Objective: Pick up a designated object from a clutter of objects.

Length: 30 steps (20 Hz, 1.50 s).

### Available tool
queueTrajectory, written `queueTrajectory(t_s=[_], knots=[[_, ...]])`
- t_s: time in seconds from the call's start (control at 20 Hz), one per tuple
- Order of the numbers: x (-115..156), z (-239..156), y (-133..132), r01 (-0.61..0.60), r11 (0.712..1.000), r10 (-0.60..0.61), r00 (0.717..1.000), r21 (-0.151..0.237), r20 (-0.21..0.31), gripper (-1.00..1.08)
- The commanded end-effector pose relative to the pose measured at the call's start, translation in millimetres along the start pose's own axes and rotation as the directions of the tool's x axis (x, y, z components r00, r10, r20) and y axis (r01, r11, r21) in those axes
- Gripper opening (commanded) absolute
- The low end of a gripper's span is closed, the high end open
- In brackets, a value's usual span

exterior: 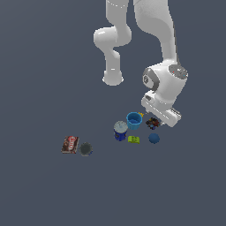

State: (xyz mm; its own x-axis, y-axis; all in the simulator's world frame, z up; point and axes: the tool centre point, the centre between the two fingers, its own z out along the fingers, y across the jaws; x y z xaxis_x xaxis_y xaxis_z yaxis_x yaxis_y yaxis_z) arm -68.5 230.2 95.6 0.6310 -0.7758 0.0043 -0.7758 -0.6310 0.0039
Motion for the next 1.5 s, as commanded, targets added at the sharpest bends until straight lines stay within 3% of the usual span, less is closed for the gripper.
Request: queueTrajectory(t_s=[0.0,0.75,1.45], knots=[[-7.6,5.5,0.1,-0.026,1.0,0.026,1.0,0.002,0.001,1.0],[-22.0,18.0,1.1,-0.069,0.998,0.069,0.998,0.003,0.004,1.0],[-22.7,64.8,1.5,-0.072,0.997,0.072,0.997,0.003,0.004,1.0]])
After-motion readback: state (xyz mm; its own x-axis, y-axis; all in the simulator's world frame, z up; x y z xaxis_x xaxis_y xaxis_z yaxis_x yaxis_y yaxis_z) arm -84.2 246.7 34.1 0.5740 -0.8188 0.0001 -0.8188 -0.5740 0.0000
